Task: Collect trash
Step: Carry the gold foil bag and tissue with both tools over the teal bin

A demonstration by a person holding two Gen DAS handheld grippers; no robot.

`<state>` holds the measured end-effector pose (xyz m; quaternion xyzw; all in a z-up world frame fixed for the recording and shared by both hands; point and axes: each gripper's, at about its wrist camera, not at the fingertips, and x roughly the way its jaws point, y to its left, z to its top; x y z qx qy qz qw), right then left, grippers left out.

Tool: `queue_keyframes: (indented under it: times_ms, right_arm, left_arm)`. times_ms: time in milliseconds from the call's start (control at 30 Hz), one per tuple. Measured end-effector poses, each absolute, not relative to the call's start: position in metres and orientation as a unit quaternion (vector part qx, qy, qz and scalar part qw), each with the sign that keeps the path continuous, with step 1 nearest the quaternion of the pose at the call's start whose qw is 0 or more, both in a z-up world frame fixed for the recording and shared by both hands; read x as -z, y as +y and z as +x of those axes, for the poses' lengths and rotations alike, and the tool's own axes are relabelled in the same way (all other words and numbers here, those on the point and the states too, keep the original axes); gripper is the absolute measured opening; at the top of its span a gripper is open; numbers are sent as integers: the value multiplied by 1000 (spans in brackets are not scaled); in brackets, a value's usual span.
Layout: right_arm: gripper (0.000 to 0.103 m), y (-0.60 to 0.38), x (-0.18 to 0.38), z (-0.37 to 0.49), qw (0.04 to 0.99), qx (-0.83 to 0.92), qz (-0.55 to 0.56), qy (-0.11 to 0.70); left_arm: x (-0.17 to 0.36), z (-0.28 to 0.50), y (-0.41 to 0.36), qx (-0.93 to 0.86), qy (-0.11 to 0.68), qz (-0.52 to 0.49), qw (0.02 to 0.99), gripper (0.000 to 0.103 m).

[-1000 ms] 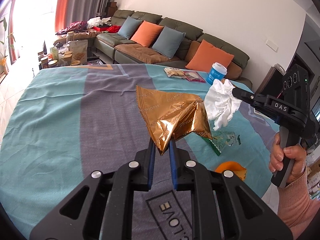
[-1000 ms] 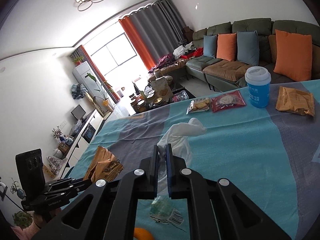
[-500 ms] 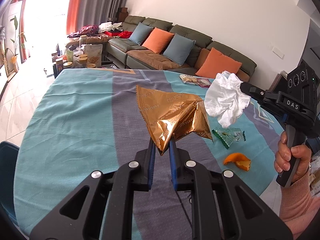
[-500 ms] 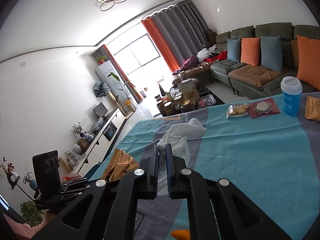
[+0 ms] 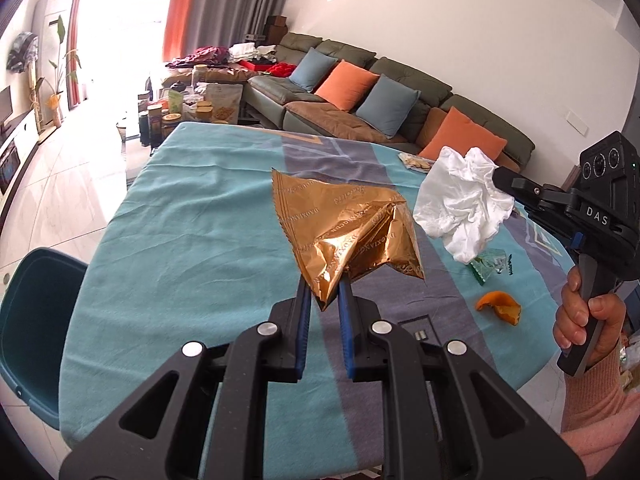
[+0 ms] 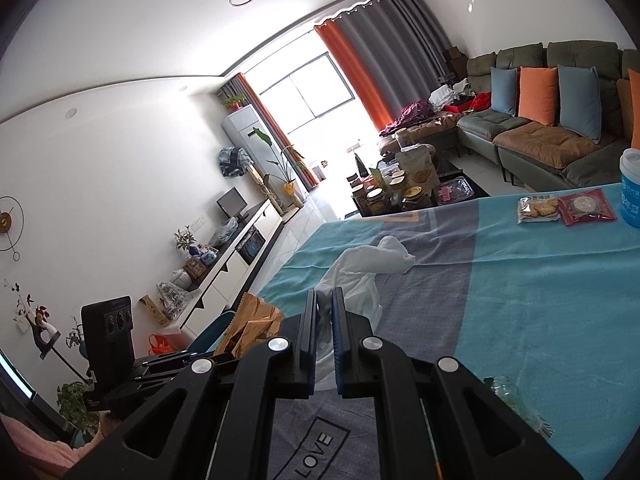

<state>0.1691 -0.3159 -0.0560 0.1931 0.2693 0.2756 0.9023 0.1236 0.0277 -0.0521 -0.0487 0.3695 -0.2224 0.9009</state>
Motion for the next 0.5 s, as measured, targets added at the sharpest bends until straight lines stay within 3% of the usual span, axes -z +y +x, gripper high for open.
queue_keyframes:
  times_ms: [500]
  right_arm:
    - [6,-247,61,189,874,-348,179,289]
  left_arm:
    - [47,111,88,162,359,-63,917,14]
